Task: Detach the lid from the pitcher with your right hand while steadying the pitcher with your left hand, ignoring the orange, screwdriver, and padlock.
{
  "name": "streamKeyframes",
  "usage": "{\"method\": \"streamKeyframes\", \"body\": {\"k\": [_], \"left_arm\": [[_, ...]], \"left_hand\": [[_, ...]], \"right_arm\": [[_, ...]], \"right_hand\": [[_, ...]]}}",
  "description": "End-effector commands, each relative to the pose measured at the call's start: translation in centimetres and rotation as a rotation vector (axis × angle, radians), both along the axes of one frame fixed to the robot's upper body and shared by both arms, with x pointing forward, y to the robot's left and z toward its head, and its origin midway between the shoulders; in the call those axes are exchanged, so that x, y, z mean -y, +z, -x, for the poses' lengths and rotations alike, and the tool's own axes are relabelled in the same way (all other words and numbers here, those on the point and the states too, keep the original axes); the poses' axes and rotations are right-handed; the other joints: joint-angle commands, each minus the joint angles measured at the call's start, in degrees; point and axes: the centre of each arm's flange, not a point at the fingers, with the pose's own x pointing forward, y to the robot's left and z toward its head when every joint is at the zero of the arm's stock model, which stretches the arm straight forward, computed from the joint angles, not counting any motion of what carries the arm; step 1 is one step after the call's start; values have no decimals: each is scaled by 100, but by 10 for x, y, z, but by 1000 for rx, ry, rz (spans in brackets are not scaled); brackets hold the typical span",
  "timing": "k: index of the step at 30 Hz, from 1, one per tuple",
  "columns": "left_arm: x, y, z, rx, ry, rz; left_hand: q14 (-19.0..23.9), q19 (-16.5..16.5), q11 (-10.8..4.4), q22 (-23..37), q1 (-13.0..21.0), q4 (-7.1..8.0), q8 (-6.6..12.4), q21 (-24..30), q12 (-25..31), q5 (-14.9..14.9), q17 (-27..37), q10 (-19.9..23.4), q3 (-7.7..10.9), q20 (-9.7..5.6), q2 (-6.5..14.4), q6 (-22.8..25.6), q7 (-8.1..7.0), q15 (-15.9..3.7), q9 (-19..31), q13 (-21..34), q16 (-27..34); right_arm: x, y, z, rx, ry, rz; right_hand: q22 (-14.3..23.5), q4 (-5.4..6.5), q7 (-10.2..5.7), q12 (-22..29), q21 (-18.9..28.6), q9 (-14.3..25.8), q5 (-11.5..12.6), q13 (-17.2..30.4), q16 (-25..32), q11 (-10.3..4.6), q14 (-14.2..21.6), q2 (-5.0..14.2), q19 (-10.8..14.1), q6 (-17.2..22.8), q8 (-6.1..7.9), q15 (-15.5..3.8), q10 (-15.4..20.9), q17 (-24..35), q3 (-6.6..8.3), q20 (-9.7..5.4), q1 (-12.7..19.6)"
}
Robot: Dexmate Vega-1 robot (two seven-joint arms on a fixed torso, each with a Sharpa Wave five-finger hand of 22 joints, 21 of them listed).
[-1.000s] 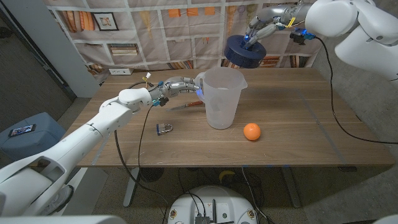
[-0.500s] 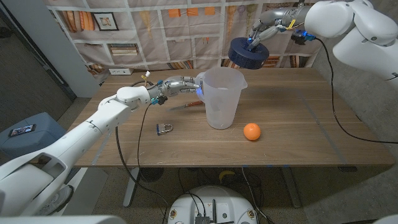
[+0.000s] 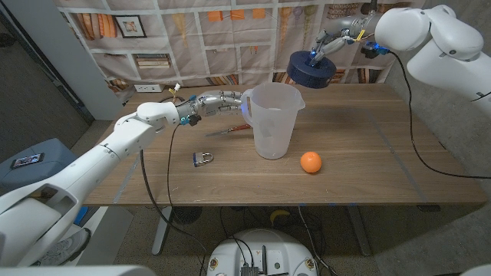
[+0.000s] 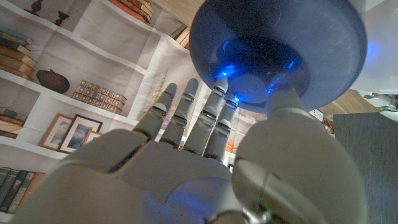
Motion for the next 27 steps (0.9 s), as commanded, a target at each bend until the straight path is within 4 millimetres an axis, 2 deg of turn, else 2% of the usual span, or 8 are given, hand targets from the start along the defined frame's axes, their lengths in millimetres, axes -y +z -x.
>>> {"method": "streamKeyframes", "body": {"k": [1, 5, 17, 24, 26, 27], "left_arm": [[-15, 1, 3, -1, 4, 35], [-20, 0, 5, 8, 22, 65], [-29, -6, 8, 51, 106, 159], [-34, -10, 11, 77, 166, 230], [-34, -14, 10, 78, 164, 279], [-34, -15, 10, 81, 168, 288]], "left_hand": [[-159, -188, 9, 14, -94, 7, -1, -9, 25, -2, 16, -149, -38, 6, 32, -152, 24, 45, 12, 14, 24], [-255, -260, -59, 12, -156, 23, 2, 8, 31, -1, 16, -236, -58, 8, 66, -242, 8, 86, 10, 12, 29], [-209, -232, -122, 14, -223, 48, 50, 51, 77, 2, 17, -186, -67, -17, 142, -199, 10, 52, 9, 10, 72], [-213, -191, -116, 18, -461, 155, 53, 80, 88, -7, 27, -193, -154, -59, 168, -217, -8, 20, 9, 10, 83], [-196, -156, -137, 23, -791, 320, 68, 100, 103, -3, 42, -177, -251, -71, 248, -198, -23, -32, 11, 10, 103], [-178, -114, -139, 24, -843, 338, 71, 117, 108, 1, 40, -165, -267, -79, 259, -190, -21, -73, 10, 9, 108]], "right_arm": [[12, -11, -19, -30, -46, -26], [14, -14, -24, -38, -58, -36], [19, -26, -38, -74, -72, -39], [25, -36, -45, -90, -87, -56], [26, -39, -46, -95, -96, -58], [27, -40, -47, -97, -98, -63]], "right_hand": [[18, -5, -195, 14, -2, 29, 32, 32, -3, -26, 0, 479, -10, 180, 8, -801, -14, -1, -4, 27, 432], [18, -5, -197, 13, -2, 28, 32, 37, -7, -26, 1, 482, -12, 172, 1, -799, -17, -2, -5, 28, 430], [19, -11, -197, 5, 4, 25, 31, 47, -14, -25, 0, 476, 4, 158, -14, -799, -33, 0, -15, 17, 429], [19, -11, -200, 4, 6, 23, 30, 56, -10, -25, 5, 475, 10, 145, -26, -791, -38, 5, -22, 9, 428], [19, -12, -201, 4, 6, 23, 30, 57, -7, -25, 6, 474, 9, 143, -28, -791, -39, 8, -24, 5, 429], [19, -12, -200, 4, 6, 23, 30, 59, -9, -25, 5, 477, 10, 144, -28, -792, -39, 7, -24, 6, 430]]}}
